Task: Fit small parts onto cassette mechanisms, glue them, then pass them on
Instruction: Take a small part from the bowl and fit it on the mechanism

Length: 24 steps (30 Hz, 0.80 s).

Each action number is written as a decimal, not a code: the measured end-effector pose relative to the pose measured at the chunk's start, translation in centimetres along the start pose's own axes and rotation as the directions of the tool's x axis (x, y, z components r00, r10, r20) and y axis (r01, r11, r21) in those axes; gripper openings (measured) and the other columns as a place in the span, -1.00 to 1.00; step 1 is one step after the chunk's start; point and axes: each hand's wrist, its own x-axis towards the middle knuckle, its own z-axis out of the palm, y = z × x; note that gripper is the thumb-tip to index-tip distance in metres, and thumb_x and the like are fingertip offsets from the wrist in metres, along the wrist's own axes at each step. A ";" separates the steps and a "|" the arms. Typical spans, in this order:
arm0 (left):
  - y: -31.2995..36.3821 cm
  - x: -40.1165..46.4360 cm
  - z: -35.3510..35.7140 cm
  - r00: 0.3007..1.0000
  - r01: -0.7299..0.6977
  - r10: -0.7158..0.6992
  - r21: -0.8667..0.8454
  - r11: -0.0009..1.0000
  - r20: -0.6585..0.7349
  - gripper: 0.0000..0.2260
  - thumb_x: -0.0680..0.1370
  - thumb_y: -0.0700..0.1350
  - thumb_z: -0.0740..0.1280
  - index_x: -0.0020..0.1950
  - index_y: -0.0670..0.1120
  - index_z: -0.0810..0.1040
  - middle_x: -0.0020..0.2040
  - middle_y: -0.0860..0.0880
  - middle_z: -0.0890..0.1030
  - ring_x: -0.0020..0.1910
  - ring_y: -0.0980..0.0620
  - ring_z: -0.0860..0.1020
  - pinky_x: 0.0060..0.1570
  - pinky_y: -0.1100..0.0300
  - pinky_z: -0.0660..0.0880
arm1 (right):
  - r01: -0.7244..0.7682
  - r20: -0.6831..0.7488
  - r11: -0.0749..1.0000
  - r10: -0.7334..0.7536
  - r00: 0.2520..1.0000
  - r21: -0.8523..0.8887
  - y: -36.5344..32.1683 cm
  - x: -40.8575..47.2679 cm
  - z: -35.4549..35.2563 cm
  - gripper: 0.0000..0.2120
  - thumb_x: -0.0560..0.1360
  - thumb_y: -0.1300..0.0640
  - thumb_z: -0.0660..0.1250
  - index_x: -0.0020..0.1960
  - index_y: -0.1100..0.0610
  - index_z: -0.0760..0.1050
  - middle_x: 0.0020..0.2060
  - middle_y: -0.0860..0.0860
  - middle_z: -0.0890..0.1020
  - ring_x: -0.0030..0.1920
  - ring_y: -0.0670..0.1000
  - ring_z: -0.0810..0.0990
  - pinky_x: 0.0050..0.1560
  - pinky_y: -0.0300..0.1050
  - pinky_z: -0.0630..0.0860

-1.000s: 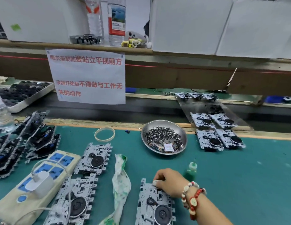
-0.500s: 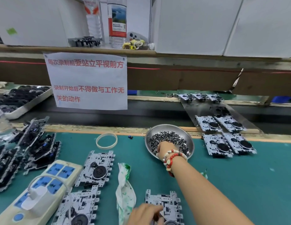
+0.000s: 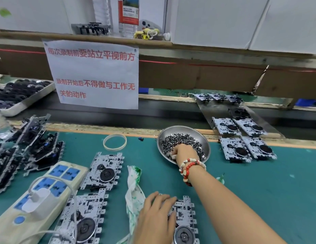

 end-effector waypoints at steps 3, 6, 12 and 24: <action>0.1 0.0 0.3 0.998 0.014 -0.013 -0.025 1.000 0.064 -0.59 0.09 -0.05 0.64 -0.10 0.07 0.67 -0.16 0.18 0.63 -0.02 0.06 0.57 -0.30 0.19 0.60 | 0.009 -0.089 1.000 -0.010 0.996 -0.017 0.1 -0.6 0.3 -0.76 0.58 0.26 0.14 0.23 0.21 0.42 0.17 0.18 0.52 0.18 0.18 0.50 0.13 -0.01 0.42; 0.9 0.1 -0.2 0.994 0.045 -0.043 -0.018 0.999 0.104 -0.61 0.14 -0.04 0.62 -0.08 0.07 0.67 -0.15 0.19 0.62 0.00 0.06 0.57 -0.24 0.24 0.59 | 0.018 -0.188 0.999 -0.011 0.982 0.037 0.2 -1.0 0.6 -0.82 0.59 0.25 0.14 0.14 0.19 0.45 0.09 0.17 0.53 0.07 0.17 0.54 0.03 0.00 0.46; 1.3 0.1 -0.7 0.987 0.063 -0.059 -0.019 0.998 0.150 -0.64 0.27 -0.08 0.57 0.03 0.03 0.64 -0.03 0.14 0.61 0.08 -0.05 0.57 -0.06 0.18 0.56 | 0.253 -0.315 0.792 -0.081 0.945 0.555 1.7 -7.4 1.5 -0.81 0.47 0.33 0.32 -0.16 0.05 0.59 -0.24 -0.05 0.62 -0.23 -0.13 0.58 -0.09 -0.24 0.52; 1.0 0.5 1.0 0.966 0.224 -0.198 -0.154 0.962 0.166 -0.69 0.63 -0.02 0.05 0.36 0.15 0.34 0.28 0.21 0.35 0.37 0.15 0.04 0.31 0.43 -0.08 | 0.061 -0.180 0.693 0.101 0.979 0.718 6.8 -14.5 5.2 -0.73 0.45 0.31 0.38 -0.28 -0.04 0.52 -0.33 -0.11 0.64 -0.34 -0.26 0.58 -0.28 -0.49 0.45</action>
